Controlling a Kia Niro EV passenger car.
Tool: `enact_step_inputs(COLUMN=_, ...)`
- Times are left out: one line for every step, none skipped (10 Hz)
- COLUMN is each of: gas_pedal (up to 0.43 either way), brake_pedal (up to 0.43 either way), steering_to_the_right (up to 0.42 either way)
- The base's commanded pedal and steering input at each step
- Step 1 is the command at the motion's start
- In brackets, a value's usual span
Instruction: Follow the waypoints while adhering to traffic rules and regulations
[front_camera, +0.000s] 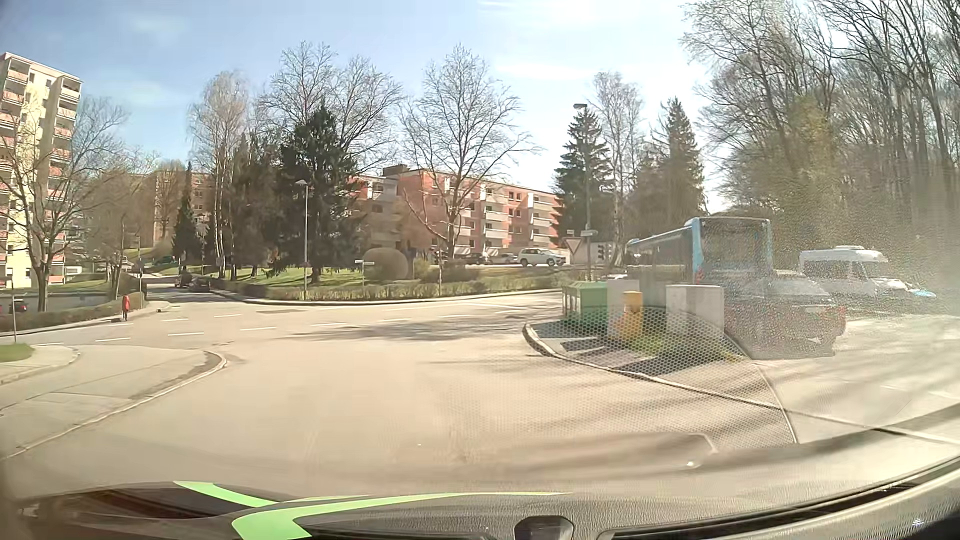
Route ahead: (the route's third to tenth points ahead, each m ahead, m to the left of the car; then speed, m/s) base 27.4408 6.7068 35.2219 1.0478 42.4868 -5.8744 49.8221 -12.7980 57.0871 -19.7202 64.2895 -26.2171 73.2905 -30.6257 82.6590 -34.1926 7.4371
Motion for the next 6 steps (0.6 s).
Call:
enact_step_inputs(gas_pedal=0.000, brake_pedal=0.091, steering_to_the_right=-0.047)
enact_step_inputs(gas_pedal=0.000, brake_pedal=0.104, steering_to_the_right=-0.047)
enact_step_inputs(gas_pedal=0.000, brake_pedal=0.134, steering_to_the_right=-0.047)
enact_step_inputs(gas_pedal=0.000, brake_pedal=0.171, steering_to_the_right=-0.046)
enact_step_inputs(gas_pedal=0.000, brake_pedal=0.177, steering_to_the_right=-0.046)
enact_step_inputs(gas_pedal=0.000, brake_pedal=0.189, steering_to_the_right=-0.044)
